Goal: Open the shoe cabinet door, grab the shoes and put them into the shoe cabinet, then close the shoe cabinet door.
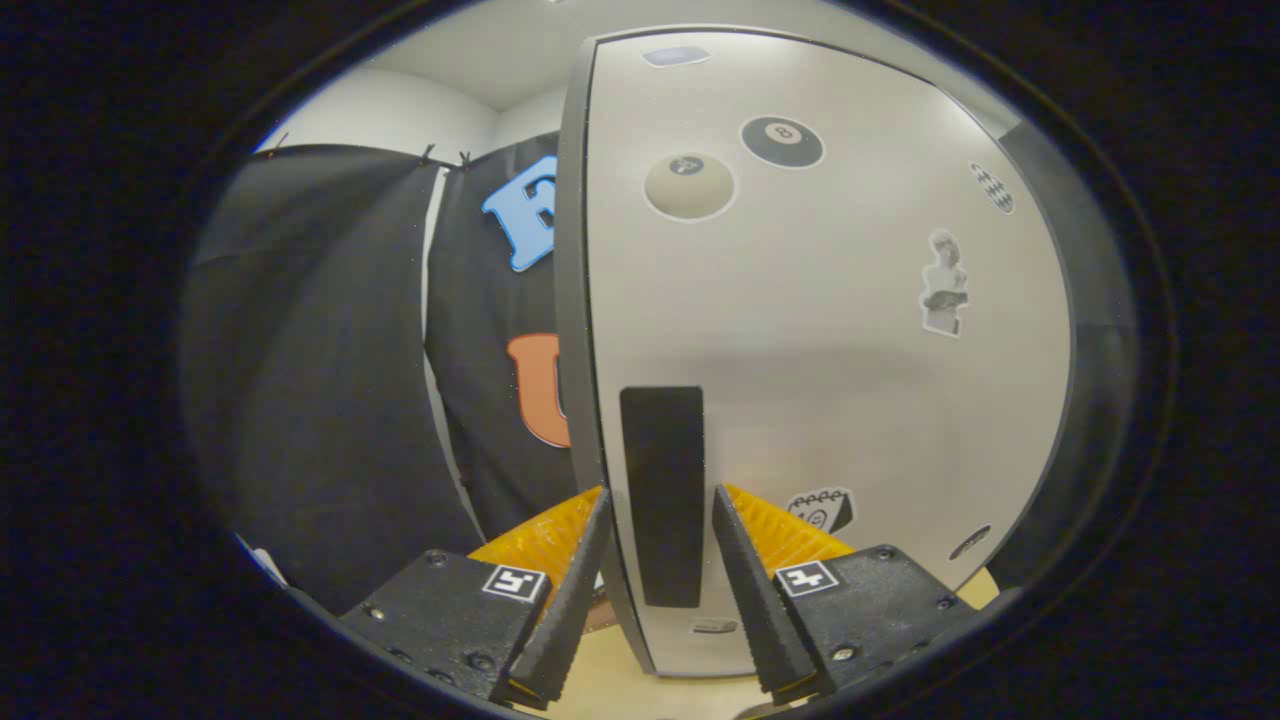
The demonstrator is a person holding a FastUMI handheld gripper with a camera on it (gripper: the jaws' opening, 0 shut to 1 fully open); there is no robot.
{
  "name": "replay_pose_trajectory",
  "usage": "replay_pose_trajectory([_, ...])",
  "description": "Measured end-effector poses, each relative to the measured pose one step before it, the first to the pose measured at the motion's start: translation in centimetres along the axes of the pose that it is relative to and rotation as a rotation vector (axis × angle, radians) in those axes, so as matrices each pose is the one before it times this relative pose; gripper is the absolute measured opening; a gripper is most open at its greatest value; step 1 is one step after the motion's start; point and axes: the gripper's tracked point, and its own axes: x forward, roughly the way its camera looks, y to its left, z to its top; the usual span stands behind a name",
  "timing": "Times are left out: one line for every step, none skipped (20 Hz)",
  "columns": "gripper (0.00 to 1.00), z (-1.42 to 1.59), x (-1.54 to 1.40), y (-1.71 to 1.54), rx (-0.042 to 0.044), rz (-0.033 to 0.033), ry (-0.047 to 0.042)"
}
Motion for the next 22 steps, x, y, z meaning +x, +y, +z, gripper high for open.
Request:
replay_pose_trajectory([0.63, -0.238, -0.059, -0.574, -0.0113, -0.02089, 0.01256])
replay_pose_trajectory([0.56, 0.136, -0.102, -0.577, -0.00103, -0.0345, -0.00996])
replay_pose_trajectory([0.48, -0.128, 0.39, -0.003, 0.00323, -0.01491, 0.00075])
replay_pose_trajectory([0.41, -0.026, 0.023, 0.015, -0.00056, 0.00123, 0.00455])
replay_pose_trajectory([0.41, -0.078, -0.273, -0.278, -0.00668, -0.00798, 0.01012])
replay_pose_trajectory([0.4, -0.038, -0.096, -0.033, -0.00162, -0.00405, 0.00434])
replay_pose_trajectory([0.38, -0.204, 0.014, 0.024, -0.00579, 0.00042, 0.01032])
replay_pose_trajectory([0.37, -0.131, -0.225, 0.018, -0.0029, 0.01045, 0.0065])
replay_pose_trajectory([0.37, -0.085, -0.305, 0.007, 0.00417, 0.01394, 0.00516])
replay_pose_trajectory([0.36, -0.114, -0.325, 0.024, 0.00011, 0.01234, -0.00002])
replay_pose_trajectory([0.36, -0.04, -0.363, -0.038, -0.00365, 0.01338, -0.0013])
replay_pose_trajectory([0.35, 0.003, -0.427, 0.1, 0.00546, 0.01445, -0.00005])
replay_pose_trajectory([0.34, -0.048, -0.6, 0.144, 0.00328, 0.01409, 0.00445])
replay_pose_trajectory([0.33, -0.119, -0.741, 0.078, 0.00249, 0.00913, 0.00364])
replay_pose_trajectory([0.33, -0.153, -0.926, 0.121, -0.00101, 0.00882, 0.0025])
replay_pose_trajectory([0.32, -0.486, -1.443, -0.129, -0.00329, 0.00933, 0.0016])
replay_pose_trajectory([0.32, -0.019, -0.375, -0.114, -0.00232, 0.00703, -0.0008])
replay_pose_trajectory([0.31, -0.024, -0.416, -0.112, 0.00167, 0.0068, 0.00021])
replay_pose_trajectory([0.31, -0.111, -0.684, -0.081, 0.00375, 0.00761, 0.00123])
replay_pose_trajectory([0.31, -0.014, -1.158, 0.102, 0.0071, 0.00768, 0.00195])
replay_pose_trajectory([0.31, 0.068, -0.995, 0.04, 0.00616, 0.00516, 0.00205])
replay_pose_trajectory([0.31, -0.152, -0.68, -0.213, 0.00818, 0.00374, 0.00163])
